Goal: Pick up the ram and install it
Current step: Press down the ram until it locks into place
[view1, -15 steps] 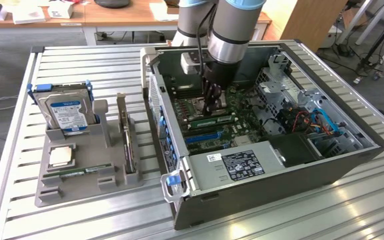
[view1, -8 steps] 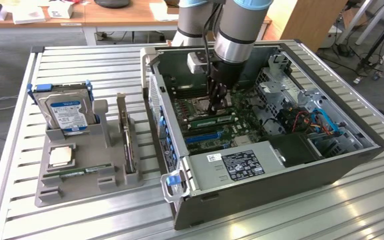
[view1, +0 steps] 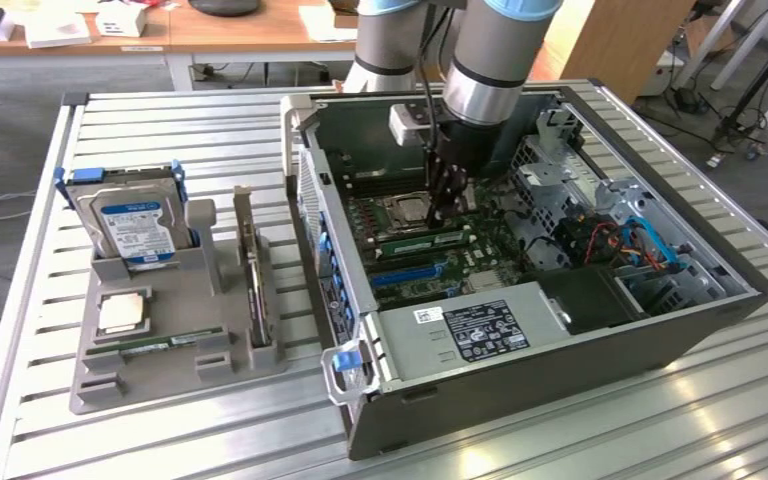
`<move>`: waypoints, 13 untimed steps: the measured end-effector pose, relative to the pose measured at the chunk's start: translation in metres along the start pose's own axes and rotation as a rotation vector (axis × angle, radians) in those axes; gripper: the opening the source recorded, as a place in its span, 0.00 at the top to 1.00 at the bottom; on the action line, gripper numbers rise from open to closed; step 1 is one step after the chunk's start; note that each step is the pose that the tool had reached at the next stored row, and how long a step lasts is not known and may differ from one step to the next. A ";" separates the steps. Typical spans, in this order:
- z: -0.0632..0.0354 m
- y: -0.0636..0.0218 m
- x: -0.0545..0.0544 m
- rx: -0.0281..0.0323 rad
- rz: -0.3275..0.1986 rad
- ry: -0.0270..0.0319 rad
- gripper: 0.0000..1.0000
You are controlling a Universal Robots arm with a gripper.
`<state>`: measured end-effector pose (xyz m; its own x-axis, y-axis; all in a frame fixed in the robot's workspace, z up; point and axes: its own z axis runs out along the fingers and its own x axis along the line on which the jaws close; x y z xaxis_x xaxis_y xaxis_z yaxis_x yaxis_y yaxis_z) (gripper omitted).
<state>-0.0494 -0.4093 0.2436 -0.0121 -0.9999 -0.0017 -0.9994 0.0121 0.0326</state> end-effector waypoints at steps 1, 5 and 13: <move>-0.0001 -0.0019 0.000 0.0000 0.000 0.0000 0.89; -0.0003 -0.0088 0.000 0.0000 0.000 0.0000 0.89; 0.0021 -0.0093 0.000 0.0000 0.000 0.0000 0.89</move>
<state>-0.0402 -0.4093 0.2412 -0.0121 -0.9999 -0.0017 -0.9994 0.0120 0.0326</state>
